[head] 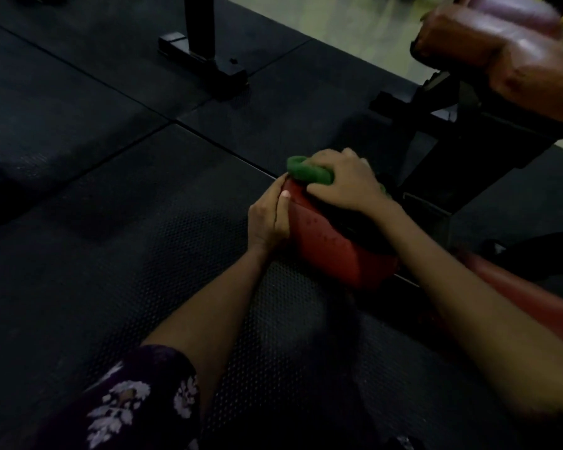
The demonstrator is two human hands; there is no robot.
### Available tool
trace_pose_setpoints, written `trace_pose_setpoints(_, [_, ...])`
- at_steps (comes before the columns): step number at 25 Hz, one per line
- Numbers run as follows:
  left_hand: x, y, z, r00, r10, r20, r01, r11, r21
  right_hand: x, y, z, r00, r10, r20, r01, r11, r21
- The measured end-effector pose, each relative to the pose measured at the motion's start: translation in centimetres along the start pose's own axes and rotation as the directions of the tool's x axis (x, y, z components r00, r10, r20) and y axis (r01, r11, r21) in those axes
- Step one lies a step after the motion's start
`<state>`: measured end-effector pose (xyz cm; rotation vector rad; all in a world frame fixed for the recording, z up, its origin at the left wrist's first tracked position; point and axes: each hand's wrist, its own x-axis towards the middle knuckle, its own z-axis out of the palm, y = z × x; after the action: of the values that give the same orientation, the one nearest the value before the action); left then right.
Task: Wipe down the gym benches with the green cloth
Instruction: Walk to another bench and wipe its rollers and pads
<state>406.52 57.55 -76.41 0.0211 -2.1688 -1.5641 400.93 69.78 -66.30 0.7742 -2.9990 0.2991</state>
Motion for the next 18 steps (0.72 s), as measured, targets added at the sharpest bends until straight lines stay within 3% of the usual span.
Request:
trace_pose_setpoints(2, [0.0,-0.3,0.0,1.0,0.029,-0.008,-0.029,1.0,-0.005,-1.7,-0.2,0.5,0.988,-0.151,-0.026,0.15,0.988,-0.045])
trace_pose_setpoints(3, [0.1,-0.5,0.0,1.0,0.025,-0.015,-0.025,1.0,-0.006,-0.8,0.4,0.2,0.997,-0.079,-0.002,0.079,0.996,0.03])
trace_pose_setpoints(5, [0.1,-0.8,0.0,1.0,0.001,-0.019,-0.001,1.0,-0.003,1.8,1.3,-0.2,0.968,0.217,0.122,-0.238,0.952,0.193])
trace_pose_setpoints(6, [0.1,-0.9,0.1,1.0,-0.003,-0.015,0.003,1.0,0.005,2.5,1.3,-0.2,0.944,0.294,0.15,-0.319,0.93,0.183])
trace_pose_setpoints(7, [0.3,-1.1,0.1,1.0,0.002,-0.006,-0.001,1.0,0.008,2.5,1.0,0.0,0.95,0.288,0.119,-0.302,0.946,0.116])
trace_pose_setpoints(9, [0.8,-1.0,0.0,0.999,0.018,0.03,-0.017,1.0,-0.012,0.1,0.0,0.7,0.993,0.11,-0.044,-0.114,0.987,-0.111])
trace_pose_setpoints(12, [0.8,-1.0,0.0,0.995,0.021,0.097,-0.013,0.997,-0.083,-6.7,0.3,1.5,0.963,-0.123,-0.239,0.049,0.955,-0.293])
trace_pose_setpoints(15, [2.1,-0.8,-1.4,0.953,-0.057,0.298,0.094,0.989,-0.112,-12.9,3.5,2.4,0.923,-0.313,-0.225,0.158,0.84,-0.519])
trace_pose_setpoints(18, [4.7,0.3,-3.0,0.814,-0.101,0.571,0.092,0.995,0.045,-13.5,3.4,2.9,0.91,-0.357,-0.21,0.165,0.779,-0.605])
